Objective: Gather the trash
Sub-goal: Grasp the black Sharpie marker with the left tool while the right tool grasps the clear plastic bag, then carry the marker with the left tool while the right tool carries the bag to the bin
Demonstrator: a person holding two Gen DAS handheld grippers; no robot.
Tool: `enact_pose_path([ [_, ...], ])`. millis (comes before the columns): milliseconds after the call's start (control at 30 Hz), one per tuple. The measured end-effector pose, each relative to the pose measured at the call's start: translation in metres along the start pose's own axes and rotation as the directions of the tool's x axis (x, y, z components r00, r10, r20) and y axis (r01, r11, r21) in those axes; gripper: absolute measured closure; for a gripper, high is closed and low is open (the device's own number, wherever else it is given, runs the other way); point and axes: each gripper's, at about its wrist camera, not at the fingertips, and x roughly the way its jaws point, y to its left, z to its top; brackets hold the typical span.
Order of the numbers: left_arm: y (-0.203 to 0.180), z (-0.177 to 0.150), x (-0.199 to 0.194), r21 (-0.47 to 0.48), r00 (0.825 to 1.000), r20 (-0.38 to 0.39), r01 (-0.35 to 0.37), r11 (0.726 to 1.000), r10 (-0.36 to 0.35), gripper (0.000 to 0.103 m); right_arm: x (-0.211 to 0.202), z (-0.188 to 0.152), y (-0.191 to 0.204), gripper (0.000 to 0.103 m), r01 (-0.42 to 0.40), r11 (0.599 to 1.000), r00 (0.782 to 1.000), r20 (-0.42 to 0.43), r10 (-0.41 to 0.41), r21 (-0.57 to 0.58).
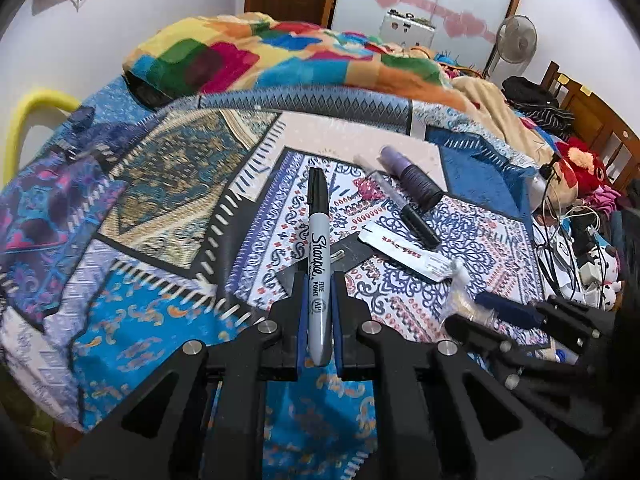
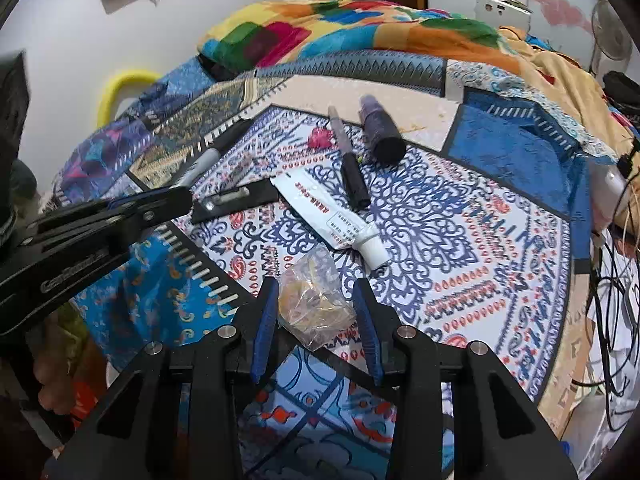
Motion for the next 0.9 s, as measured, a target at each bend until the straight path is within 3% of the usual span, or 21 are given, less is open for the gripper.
enact_pose_path([
  [400,-0.001,0.001,-0.097,-0.004,0.994,0.111,0.007,1.000,-0.007,0.093,-0.077,0.013,0.026,0.068,0.039,0.999,0.989,0.143,-0.037,-0.012],
  [900,0.016,-0.025,-0.242,-0.021,0.957,0.291,-0.013,1.000,0.019,0.093,-0.187,0.012,0.080,0.068,0.060,0.997,0.946,0.321,-0.043,-0.043],
])
